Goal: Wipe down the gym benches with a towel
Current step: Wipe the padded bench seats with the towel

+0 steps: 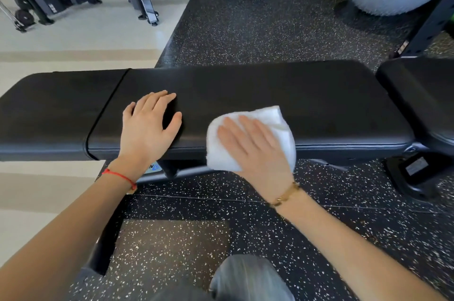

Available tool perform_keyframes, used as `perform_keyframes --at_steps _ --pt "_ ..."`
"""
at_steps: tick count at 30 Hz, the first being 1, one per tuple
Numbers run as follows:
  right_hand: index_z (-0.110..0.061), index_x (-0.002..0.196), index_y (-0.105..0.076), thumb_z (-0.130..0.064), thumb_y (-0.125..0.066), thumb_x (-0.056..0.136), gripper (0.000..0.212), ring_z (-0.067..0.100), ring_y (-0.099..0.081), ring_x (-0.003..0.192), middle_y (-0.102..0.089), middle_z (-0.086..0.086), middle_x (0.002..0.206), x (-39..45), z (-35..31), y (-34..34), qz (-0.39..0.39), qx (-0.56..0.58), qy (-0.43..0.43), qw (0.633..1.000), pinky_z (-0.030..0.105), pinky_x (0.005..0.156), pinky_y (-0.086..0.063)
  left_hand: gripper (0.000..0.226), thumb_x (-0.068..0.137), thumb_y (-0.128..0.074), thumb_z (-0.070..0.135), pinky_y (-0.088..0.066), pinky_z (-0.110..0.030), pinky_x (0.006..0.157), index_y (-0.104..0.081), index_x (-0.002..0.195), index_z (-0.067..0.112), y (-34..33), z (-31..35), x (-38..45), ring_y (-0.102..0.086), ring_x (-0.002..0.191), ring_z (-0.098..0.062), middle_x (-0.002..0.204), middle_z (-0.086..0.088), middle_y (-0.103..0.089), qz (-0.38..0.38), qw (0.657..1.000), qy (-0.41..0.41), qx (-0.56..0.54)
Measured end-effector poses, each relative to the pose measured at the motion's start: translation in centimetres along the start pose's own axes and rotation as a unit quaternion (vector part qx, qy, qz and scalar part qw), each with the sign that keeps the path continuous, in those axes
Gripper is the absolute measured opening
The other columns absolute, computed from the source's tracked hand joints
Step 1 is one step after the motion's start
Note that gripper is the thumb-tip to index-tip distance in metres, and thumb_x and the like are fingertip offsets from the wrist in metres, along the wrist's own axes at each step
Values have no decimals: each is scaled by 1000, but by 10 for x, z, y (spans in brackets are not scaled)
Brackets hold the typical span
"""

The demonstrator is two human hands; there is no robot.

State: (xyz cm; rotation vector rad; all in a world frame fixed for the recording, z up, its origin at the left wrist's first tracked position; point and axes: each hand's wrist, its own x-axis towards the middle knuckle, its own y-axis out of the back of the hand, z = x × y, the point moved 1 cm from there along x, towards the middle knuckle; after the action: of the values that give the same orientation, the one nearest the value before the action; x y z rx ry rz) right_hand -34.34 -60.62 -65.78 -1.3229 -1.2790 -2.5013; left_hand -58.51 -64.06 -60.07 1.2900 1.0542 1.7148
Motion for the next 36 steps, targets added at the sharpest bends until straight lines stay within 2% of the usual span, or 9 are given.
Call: perform_keyframes --at_steps 3,7,10,14,20,24,29,33,36 --pt "-13 149 -28 -8 -59 86 70 35 -40 132 -40 10 151 -43 61 21 -45 -29 -29 998 49 113 -31 59 92 -29 53 -26 -50 115 -51 139 24 -1 0 0 -38 140 -21 148 3 -48 -14 1000 -3 -5" --pt "-10 148 -32 -48 -55 86 77 36 -42 131 -40 11 150 -82 121 47 -88 -36 -91 991 47 113 -26 60 92 -30 50 -20 -53 117 -49 141 21 0 2 -1 -34 144 -23 150 0 -46 -25 999 0 -33" --pt "-10 146 -35 -56 -70 73 93 34 -41 134 -46 11 148 -80 120 49 -93 -33 -109 989 45 117 -22 59 89 -30 49 -21 -54 117 -52 137 24 1 27 1 -39 140 -21 146 2 -50 -24 998 -25 -53" --pt "-10 144 -35 -51 -87 66 102 37 -44 134 -48 13 147 -64 104 49 -131 -14 -101 986 52 113 -28 60 90 -24 46 -24 -55 116 -53 137 24 -11 99 8 -41 138 -20 144 1 -52 -41 992 -105 -54" --pt "-10 149 -39 -71 -59 80 94 31 -41 140 -42 6 154 -32 84 44 -203 3 -49 978 48 116 -30 48 100 -35 24 -15 -58 118 -39 148 20 -24 170 20 -28 145 -23 154 -2 -36 -91 983 -128 -89" --pt "-10 145 -46 -64 -68 79 88 29 -43 138 -45 4 152 -34 90 47 -187 41 -31 981 44 118 -27 44 101 -36 24 -15 -60 117 -44 144 19 -24 168 22 -28 144 -24 153 -2 -39 -94 984 -105 -108" --pt "-11 147 -43 -49 -74 81 82 30 -38 142 -39 6 156 -64 132 64 -203 53 -47 977 44 118 -24 45 102 -37 31 -14 -61 117 -45 144 17 -24 173 18 -27 145 -28 154 -5 -38 -97 987 -92 -93" --pt "-12 147 -44 -52 -58 87 74 30 -38 141 -41 6 155 -90 170 75 -194 41 -65 978 43 116 -24 47 102 -37 35 -14 -63 116 -44 145 18 -28 201 16 -25 146 -34 155 -6 -37 -100 987 -84 -89" --pt "-12 146 -46 -50 -72 83 78 30 -41 140 -43 5 154 -93 175 69 -176 51 -38 982 45 116 -29 48 103 -34 36 -12 -62 117 -40 148 20 -33 228 14 -22 147 -32 157 -4 -35 -100 987 -88 -85"
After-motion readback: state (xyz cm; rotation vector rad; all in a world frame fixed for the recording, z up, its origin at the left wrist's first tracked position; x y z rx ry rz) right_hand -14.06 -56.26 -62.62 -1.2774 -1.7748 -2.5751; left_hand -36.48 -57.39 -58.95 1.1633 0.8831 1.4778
